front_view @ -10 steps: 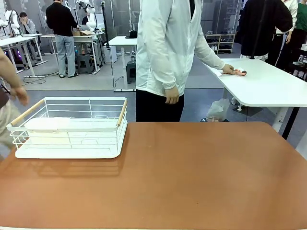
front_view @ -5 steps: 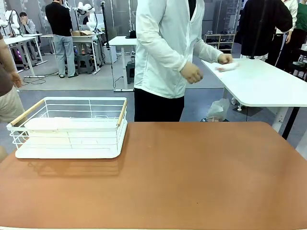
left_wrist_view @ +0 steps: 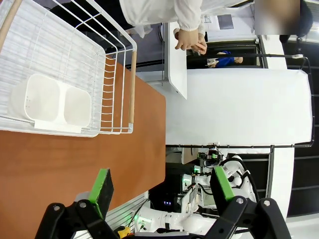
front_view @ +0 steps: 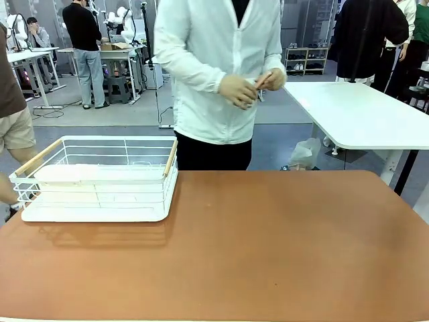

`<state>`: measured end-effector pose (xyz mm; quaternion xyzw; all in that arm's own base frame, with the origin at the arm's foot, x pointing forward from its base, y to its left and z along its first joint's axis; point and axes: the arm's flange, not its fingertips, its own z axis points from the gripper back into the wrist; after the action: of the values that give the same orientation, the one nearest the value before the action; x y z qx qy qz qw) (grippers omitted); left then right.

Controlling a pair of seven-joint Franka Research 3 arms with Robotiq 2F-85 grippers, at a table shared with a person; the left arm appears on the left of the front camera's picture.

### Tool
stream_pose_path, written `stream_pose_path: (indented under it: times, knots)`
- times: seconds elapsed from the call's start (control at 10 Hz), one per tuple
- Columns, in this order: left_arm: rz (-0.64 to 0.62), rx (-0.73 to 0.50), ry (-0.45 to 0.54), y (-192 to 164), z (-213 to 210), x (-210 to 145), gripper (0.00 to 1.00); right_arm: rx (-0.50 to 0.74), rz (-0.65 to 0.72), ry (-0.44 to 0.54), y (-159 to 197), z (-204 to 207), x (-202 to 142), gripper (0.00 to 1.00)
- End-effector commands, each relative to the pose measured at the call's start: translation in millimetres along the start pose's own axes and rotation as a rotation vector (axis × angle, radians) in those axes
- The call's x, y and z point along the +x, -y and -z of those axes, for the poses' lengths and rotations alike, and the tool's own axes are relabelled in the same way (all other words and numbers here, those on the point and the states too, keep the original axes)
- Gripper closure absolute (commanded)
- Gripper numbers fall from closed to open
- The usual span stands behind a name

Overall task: Clean the table.
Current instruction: Pick up the Lint Roller when the human hands it over.

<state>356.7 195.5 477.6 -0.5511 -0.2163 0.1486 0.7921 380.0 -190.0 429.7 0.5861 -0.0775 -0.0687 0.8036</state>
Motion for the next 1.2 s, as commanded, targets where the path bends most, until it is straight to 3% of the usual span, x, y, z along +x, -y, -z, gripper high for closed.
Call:
stream_pose_path:
  times: [0.0, 1.1]
  knots:
    - [0.006, -0.022, 0.000, 0.9, -2.7, -0.5, 0.00, 0.008, -0.006, 0.000, -2.2, -0.1, -0.3, 0.00]
    - [0.006, -0.022, 0.000, 0.9, -2.7, -0.5, 0.00, 0.008, -0.006, 0.000, -2.2, -0.1, -0.3, 0.00]
